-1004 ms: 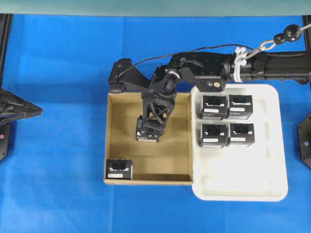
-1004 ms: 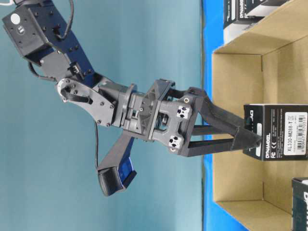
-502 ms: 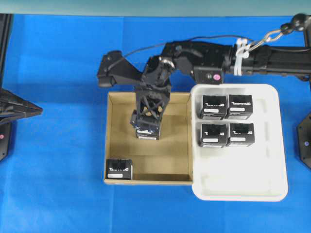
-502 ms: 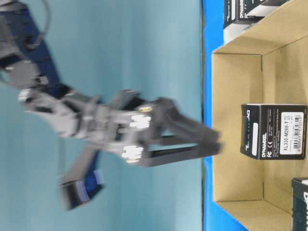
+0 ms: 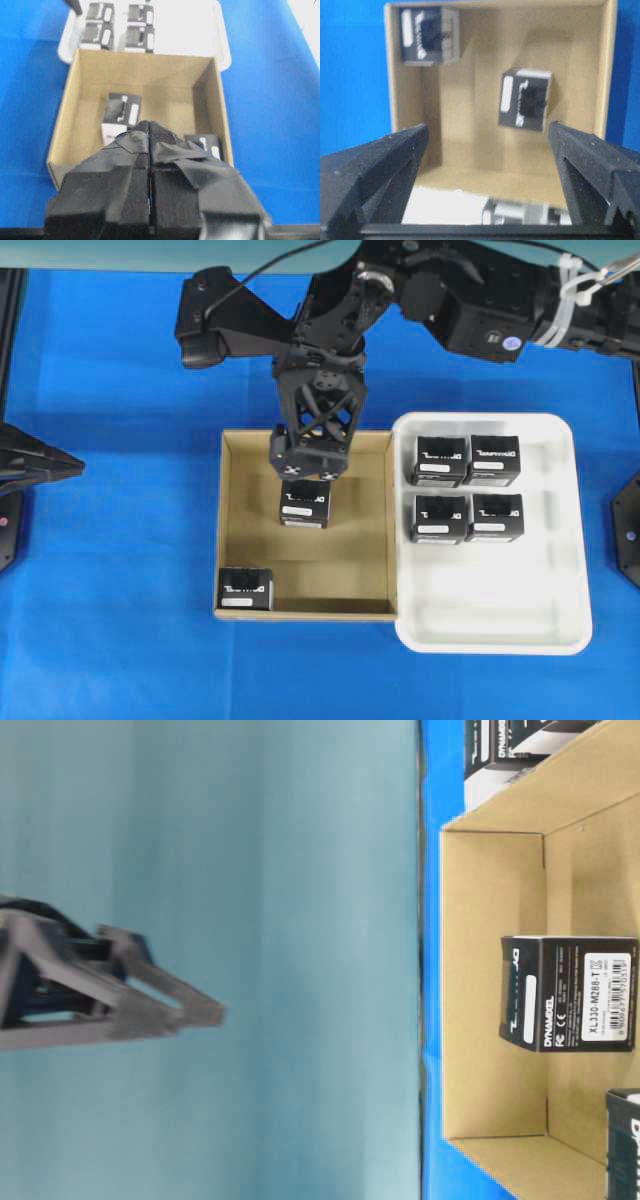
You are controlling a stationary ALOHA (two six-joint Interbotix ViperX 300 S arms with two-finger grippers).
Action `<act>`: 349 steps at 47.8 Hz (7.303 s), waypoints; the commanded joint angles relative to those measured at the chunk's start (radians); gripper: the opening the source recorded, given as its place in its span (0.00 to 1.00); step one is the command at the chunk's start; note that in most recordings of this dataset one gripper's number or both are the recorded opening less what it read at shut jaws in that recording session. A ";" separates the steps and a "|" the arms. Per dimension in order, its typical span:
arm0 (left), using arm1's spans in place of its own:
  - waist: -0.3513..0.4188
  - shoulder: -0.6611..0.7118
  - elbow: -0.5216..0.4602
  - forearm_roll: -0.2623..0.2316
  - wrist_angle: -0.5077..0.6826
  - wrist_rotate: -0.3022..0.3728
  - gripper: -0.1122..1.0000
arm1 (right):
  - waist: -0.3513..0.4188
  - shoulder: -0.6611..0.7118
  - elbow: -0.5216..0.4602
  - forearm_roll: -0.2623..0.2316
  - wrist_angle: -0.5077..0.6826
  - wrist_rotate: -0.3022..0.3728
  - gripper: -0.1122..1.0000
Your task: Pick the box from inside the cardboard box.
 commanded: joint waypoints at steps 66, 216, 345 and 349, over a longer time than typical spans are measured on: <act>-0.002 0.008 -0.028 0.002 -0.009 0.000 0.04 | 0.067 0.055 0.465 -0.092 -0.534 0.023 1.00; -0.002 0.005 -0.028 0.002 -0.009 -0.002 0.04 | 0.133 -0.457 0.474 -0.086 -0.072 0.158 0.66; -0.012 0.009 -0.035 0.002 -0.023 -0.041 0.04 | 0.321 -0.296 1.131 -0.110 -0.847 0.213 0.66; -0.012 0.009 -0.037 0.003 -0.023 -0.041 0.04 | 0.321 -0.290 1.129 -0.110 -0.828 0.213 0.66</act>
